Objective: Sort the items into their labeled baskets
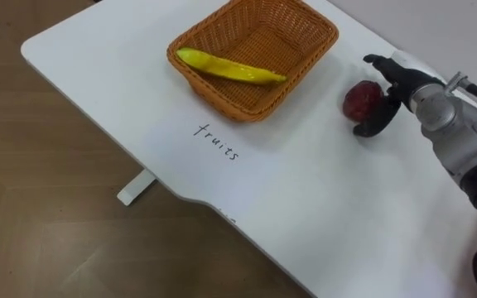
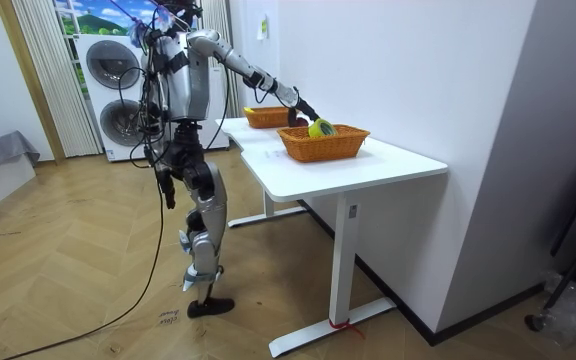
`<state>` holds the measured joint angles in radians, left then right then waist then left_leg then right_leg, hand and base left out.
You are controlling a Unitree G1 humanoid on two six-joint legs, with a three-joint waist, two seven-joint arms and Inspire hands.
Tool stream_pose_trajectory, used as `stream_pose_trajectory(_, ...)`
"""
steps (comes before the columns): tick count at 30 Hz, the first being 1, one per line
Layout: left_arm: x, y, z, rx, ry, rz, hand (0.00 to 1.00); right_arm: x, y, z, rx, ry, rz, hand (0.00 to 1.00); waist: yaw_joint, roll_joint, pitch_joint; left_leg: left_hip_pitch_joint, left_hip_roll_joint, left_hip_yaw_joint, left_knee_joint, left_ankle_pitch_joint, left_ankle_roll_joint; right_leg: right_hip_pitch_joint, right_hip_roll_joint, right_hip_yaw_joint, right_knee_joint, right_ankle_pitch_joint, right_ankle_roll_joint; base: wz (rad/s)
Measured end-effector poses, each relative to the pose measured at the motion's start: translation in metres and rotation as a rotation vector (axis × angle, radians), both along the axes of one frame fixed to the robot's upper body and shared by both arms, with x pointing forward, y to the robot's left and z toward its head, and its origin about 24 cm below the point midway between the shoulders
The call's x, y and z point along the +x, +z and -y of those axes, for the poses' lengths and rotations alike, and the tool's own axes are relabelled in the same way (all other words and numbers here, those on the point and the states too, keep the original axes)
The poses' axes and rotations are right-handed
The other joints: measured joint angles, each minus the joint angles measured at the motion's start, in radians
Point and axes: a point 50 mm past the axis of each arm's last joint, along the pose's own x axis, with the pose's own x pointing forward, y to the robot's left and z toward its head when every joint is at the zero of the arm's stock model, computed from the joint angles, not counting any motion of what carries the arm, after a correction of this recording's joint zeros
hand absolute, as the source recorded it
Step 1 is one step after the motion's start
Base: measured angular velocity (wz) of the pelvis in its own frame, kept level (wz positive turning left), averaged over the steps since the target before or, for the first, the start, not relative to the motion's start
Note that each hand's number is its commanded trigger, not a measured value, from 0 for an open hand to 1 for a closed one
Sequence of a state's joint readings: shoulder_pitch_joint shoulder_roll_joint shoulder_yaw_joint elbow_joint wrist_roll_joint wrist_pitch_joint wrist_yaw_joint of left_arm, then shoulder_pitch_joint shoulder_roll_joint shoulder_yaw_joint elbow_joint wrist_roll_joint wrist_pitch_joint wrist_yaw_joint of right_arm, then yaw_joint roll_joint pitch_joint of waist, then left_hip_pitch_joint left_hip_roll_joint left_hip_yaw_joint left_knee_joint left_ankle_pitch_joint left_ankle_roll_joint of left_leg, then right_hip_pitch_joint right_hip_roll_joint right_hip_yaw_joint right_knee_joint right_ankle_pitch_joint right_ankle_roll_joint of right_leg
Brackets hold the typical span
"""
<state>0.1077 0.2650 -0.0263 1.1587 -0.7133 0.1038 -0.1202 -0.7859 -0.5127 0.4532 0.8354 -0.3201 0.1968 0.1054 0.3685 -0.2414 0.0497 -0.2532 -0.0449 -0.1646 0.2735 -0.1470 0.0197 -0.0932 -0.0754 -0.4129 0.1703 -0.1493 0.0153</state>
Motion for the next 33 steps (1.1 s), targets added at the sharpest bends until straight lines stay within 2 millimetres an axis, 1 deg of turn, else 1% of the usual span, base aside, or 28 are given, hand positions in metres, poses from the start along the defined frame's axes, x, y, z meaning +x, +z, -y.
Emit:
stream_pose_trajectory(13, 0.0029, 0.0003, 0.0001, 0.001, -0.003, 0.005, 0.0, -0.0006, -0.0027, -0.0019, -0.004, 0.016, -0.027, 0.0, 0.0, 0.001, -0.0011, 0.001, 0.001, 0.0, 0.0, 0.003, -0.004, 0.0, 0.003, 0.0, 0.0, 0.003, -0.005, 0.0)
stream_pose_trajectory(14, 0.003, 0.0003, 0.0001, 0.001, -0.003, 0.005, 0.0, -0.0006, -0.0029, -0.0022, -0.005, 0.017, -0.027, 0.19, 0.0, 0.001, -0.0011, 0.001, 0.001, 0.0, 0.0, 0.003, -0.004, 0.0, 0.004, 0.0, 0.0, 0.003, -0.005, 0.0)
stream_pose_trajectory(15, 0.0035, 0.0004, 0.0001, 0.001, -0.004, 0.007, 0.0, -0.0005, -0.0033, -0.003, -0.004, 0.018, -0.028, 0.53, 0.0, 0.001, -0.0011, 0.002, 0.001, 0.0, 0.0, 0.003, -0.005, 0.0, 0.004, 0.0, 0.0, 0.004, -0.006, 0.0)
stream_pose_trajectory(16, 0.0042, 0.0005, 0.0001, 0.001, -0.004, 0.008, 0.0, -0.0004, -0.0036, -0.0037, -0.002, 0.019, -0.029, 0.83, 0.0, 0.001, -0.0011, 0.002, 0.001, 0.0, 0.0, 0.004, -0.006, 0.0, 0.005, 0.0, 0.0, 0.004, -0.006, 0.0)
stream_pose_trajectory(17, 0.0043, 0.0005, 0.0001, 0.001, -0.004, 0.008, 0.0, -0.0004, -0.0037, -0.004, -0.002, 0.02, -0.029, 1.0, 0.0, 0.001, -0.0011, 0.002, 0.001, 0.0, 0.0, 0.004, -0.006, 0.0, 0.005, 0.0, 0.0, 0.004, -0.006, 0.0)
stream_pose_trajectory(26, 0.0043, 0.0005, 0.0001, 0.003, -0.011, 0.006, 0.0, -0.001, -0.0057, -0.0057, -0.005, 0.035, -0.055, 1.0, 0.001, 0.002, -0.0017, 0.001, 0.001, -0.003, -0.004, 0.005, -0.008, 0.001, 0.007, 0.001, 0.0, 0.005, -0.009, 0.0)
stream_pose_trajectory(31, 0.0071, 0.0008, 0.0003, 0.002, -0.01, 0.012, 0.0, -0.0016, -0.007, -0.0044, -0.052, 0.029, -0.058, 1.0, 0.022, 0.002, -0.002, 0.005, 0.002, -0.002, 0.001, 0.006, -0.008, 0.004, 0.007, 0.001, -0.001, 0.005, -0.009, 0.0)
stream_pose_trajectory(33, 0.0072, 0.0007, 0.0006, 0.001, -0.011, 0.013, 0.0, -0.0017, -0.0072, -0.0038, -0.06, 0.028, -0.06, 1.0, 0.024, 0.002, -0.0021, 0.006, 0.002, -0.002, 0.0, 0.006, -0.008, 0.004, 0.008, 0.001, -0.001, 0.005, -0.009, 0.0)
